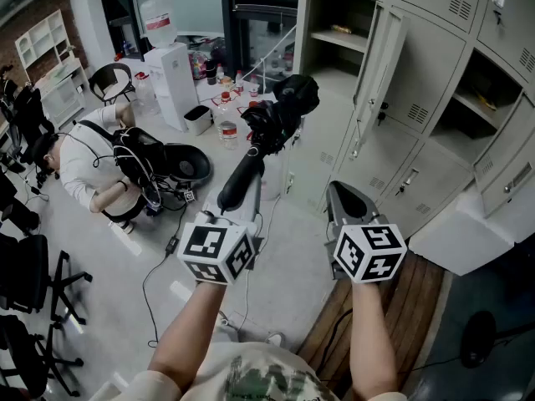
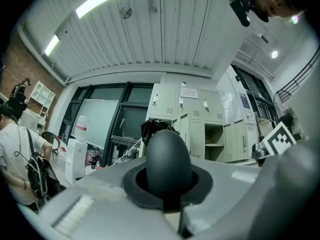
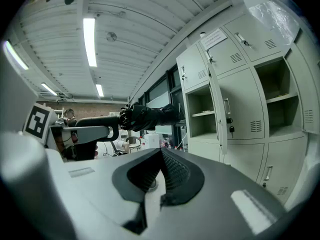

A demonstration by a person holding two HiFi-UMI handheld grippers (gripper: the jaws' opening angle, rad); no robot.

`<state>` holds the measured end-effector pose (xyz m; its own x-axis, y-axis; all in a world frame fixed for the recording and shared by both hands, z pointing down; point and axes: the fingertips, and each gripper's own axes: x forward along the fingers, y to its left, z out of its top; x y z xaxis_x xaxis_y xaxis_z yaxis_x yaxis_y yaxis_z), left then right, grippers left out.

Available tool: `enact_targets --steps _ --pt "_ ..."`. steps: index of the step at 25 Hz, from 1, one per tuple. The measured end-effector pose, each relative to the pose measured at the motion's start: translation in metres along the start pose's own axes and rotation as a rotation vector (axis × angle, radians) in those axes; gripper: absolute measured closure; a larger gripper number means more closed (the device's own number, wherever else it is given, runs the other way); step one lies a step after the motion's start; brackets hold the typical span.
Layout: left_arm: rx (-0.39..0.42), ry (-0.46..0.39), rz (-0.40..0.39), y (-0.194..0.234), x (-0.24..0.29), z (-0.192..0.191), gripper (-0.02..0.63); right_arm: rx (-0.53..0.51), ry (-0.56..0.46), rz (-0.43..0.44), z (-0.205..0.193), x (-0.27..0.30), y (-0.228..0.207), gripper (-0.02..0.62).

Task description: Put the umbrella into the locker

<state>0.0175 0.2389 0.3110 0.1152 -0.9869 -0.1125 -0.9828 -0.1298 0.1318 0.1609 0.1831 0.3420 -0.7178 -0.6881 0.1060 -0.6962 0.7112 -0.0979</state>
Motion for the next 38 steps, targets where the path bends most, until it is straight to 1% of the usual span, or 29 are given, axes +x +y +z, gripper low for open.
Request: enact_targets --steps 7,14,20,24,27,33,38 --pt "-0.001 0.003 -0.002 -0.005 -0.004 0.002 0.597 0.083 -0.029 0.018 0.004 0.001 0.001 0.594" --pt "0.003 -0.006 0.003 -0.003 -0.003 0.003 0.597 0.078 -0.026 0.026 0.001 0.006 0.004 0.594" --pt "0.001 -0.016 -0.003 0.006 0.011 0.002 0.597 0.071 -0.028 0.002 0.0 0.014 -0.006 0.594" --pt "0.001 -0.018 -0.026 0.013 0.031 -0.001 0.597 0.064 -0.012 -0.024 -0.002 0.03 -0.017 0.594" --pt "0.0 -0.018 -0.049 0.02 0.052 -0.001 0.597 0.057 -0.012 -0.042 0.004 0.047 -0.025 0.594" --pt "-0.017 -0.023 -0.109 0.046 0.101 -0.003 0.597 0.028 -0.012 -0.111 0.013 0.087 -0.045 0.594" --pt "-0.034 -0.008 -0.17 0.07 0.148 -0.006 0.597 0.019 -0.026 -0.175 0.029 0.123 -0.06 0.594"
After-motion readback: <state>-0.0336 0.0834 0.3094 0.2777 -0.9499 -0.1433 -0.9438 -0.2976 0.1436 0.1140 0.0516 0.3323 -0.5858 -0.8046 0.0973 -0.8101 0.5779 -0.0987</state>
